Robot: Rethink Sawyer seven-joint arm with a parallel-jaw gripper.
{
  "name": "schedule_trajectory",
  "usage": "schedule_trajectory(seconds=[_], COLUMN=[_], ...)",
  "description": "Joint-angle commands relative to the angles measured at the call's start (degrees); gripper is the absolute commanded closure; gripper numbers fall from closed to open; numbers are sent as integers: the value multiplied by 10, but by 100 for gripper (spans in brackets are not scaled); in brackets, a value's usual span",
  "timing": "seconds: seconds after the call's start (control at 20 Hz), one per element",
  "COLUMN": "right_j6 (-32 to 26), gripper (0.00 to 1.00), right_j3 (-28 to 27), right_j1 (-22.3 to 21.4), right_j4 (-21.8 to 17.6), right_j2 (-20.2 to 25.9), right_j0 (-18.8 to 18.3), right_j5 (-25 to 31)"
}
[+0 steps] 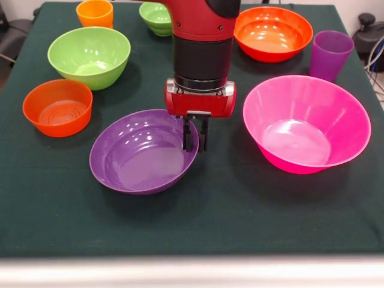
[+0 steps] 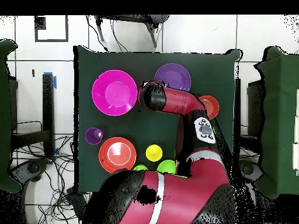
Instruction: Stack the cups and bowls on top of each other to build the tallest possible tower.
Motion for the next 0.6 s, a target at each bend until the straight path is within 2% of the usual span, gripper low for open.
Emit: schedule_trajectory(seconds=[0.05, 0.6], right_j6=[53, 78], gripper=[100, 100], right_j3=[39, 143], right_j1=[22, -18], right_j4=[-25, -26], right_j2=[31, 11], right_j0=[13, 1], right_j5=[1, -7])
